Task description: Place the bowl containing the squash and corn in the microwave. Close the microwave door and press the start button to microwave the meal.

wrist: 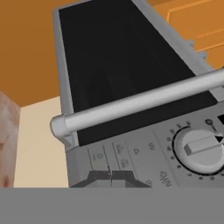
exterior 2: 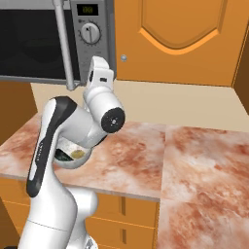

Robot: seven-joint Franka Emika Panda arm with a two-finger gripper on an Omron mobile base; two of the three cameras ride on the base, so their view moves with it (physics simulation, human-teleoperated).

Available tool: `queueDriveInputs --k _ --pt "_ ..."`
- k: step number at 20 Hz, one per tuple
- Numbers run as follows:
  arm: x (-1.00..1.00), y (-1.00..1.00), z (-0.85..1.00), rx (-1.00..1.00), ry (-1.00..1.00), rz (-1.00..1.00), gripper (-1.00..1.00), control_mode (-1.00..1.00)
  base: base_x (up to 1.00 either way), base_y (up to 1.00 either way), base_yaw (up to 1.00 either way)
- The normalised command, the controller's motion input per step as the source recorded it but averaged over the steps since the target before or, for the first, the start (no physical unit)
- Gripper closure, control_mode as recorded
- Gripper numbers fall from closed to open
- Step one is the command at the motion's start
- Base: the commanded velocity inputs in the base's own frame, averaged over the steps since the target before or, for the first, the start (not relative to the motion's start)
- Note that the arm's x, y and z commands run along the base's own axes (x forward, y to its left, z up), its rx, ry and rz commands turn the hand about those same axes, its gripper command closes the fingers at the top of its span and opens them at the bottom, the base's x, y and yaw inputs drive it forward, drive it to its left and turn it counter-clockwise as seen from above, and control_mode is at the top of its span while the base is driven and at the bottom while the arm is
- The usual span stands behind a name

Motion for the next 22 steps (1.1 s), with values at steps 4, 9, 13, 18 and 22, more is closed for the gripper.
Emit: queueDriveInputs --k 4,9,13,18,22 --pt "0.33 0.0 0.0 0.0 0.0 0.0 1.0 -1.0 0.0 0.0 0.0" --pt "0.32 0.0 -0.02 0.0 0.0 0.0 1.0 -1.0 0.0 0.0 0.0" --pt "0.29 0.0 -0.13 0.0 0.0 0.0 1.0 -1.0 0.0 0.0 0.0" --pt "0.28 0.0 -0.17 0.0 0.0 0.0 1.0 -1.0 0.0 0.0 0.0" --pt "0.33 0.0 -0.03 0.0 0.0 0.0 1.0 -1.0 0.0 0.0 0.0"
